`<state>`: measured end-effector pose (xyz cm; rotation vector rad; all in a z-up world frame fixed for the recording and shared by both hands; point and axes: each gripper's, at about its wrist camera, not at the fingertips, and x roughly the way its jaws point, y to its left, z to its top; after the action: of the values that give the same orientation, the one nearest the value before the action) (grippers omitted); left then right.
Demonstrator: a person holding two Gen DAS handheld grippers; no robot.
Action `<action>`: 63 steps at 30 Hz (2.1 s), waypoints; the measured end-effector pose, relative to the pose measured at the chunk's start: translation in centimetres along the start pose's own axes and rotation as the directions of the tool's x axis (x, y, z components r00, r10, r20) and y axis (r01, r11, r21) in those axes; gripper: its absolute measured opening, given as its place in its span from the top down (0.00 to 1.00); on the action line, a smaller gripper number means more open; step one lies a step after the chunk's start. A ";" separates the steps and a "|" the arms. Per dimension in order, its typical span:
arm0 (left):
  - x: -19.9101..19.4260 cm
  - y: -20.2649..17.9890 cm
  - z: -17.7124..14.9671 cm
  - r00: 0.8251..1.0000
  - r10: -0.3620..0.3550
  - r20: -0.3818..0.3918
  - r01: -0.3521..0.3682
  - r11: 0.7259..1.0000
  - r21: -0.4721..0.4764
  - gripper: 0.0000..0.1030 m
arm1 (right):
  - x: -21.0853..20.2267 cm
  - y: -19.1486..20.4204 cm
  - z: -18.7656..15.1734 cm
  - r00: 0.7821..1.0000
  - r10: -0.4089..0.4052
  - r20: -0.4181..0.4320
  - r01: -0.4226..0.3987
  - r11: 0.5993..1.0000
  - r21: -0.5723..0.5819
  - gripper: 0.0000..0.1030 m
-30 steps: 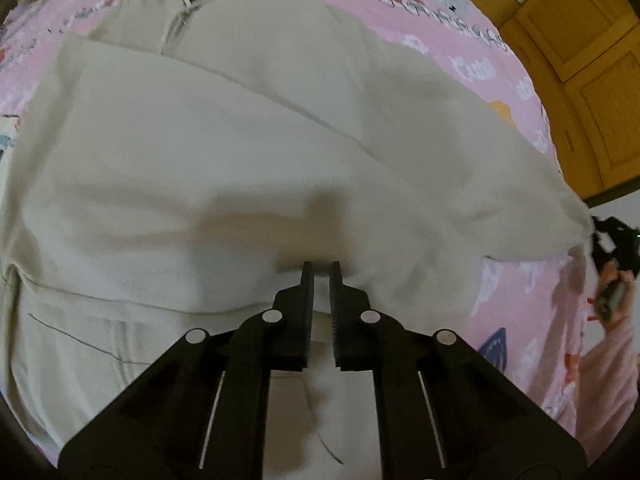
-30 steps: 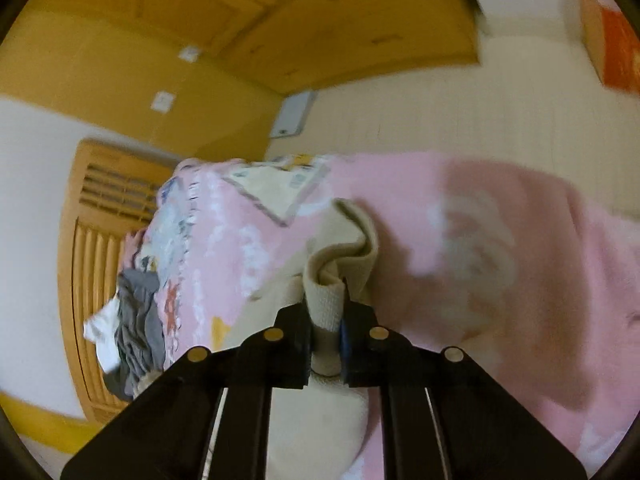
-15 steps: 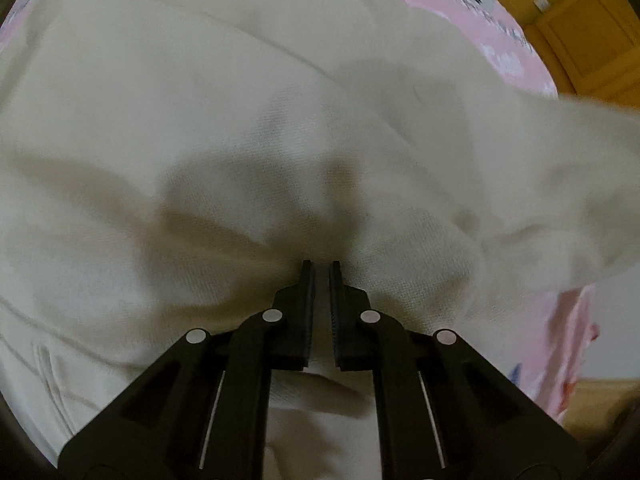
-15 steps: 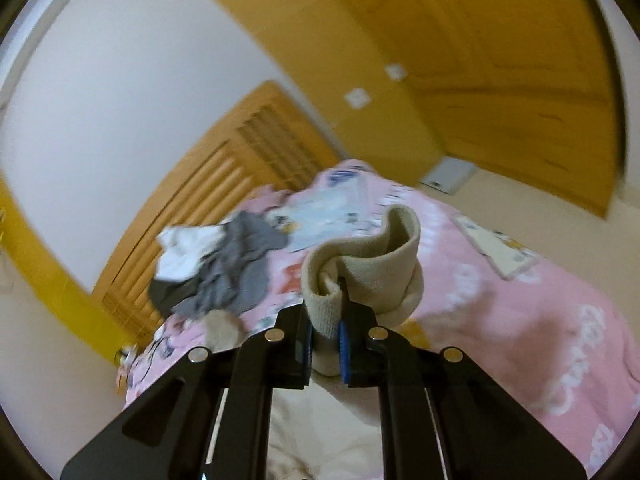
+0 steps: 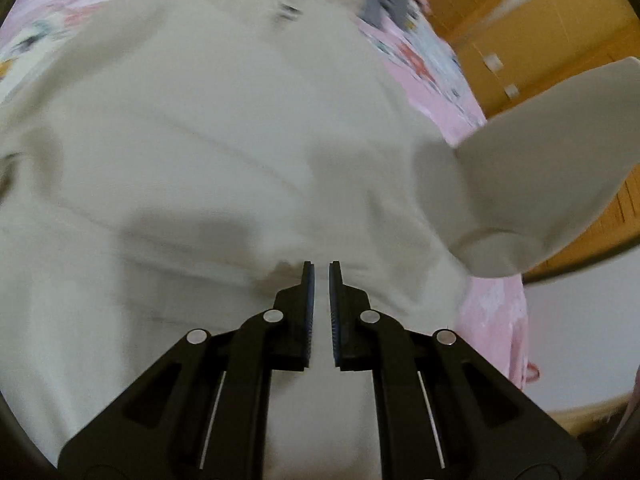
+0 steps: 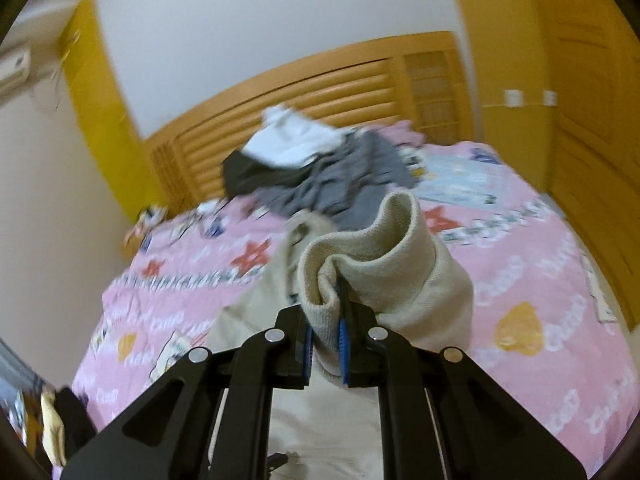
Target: Fold large clothes
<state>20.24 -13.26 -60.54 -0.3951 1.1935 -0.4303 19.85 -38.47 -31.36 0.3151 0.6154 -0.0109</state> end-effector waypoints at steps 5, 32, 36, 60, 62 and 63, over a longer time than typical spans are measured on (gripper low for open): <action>-1.3 5.4 1.3 0.997 0.071 0.022 -0.070 0.997 -0.039 0.93 | 5.0 9.6 -1.4 0.995 0.025 -0.094 -0.035 0.994 -0.104 0.90; -4.9 22.0 2.1 0.990 0.135 0.041 -0.084 0.797 -0.598 0.93 | 20.9 27.3 -20.6 0.880 0.128 -0.457 -0.227 0.960 -0.167 0.77; -6.2 21.5 2.3 0.979 0.189 0.080 -0.108 0.806 -0.582 0.93 | 19.8 27.8 -20.3 0.825 0.269 -0.496 -0.361 0.928 -0.097 0.31; -2.2 15.9 3.2 0.994 0.107 0.030 -0.091 0.942 -0.322 0.93 | 18.4 -3.5 -27.3 0.799 -0.183 -0.572 0.115 0.982 -0.153 0.20; -1.2 17.5 2.2 0.996 0.085 0.037 -0.064 0.918 -0.391 0.94 | 18.4 -2.6 -27.6 0.797 -0.222 -0.561 0.120 0.970 -0.212 0.20; -1.5 17.8 2.3 0.995 0.097 0.035 -0.073 0.905 -0.418 0.97 | 18.3 -2.5 -27.5 0.797 -0.226 -0.559 0.132 0.970 -0.204 0.20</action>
<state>23.92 2.83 -67.67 -0.7160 1.2423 -0.0815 18.97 -31.29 -63.66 0.0990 1.2526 -0.0510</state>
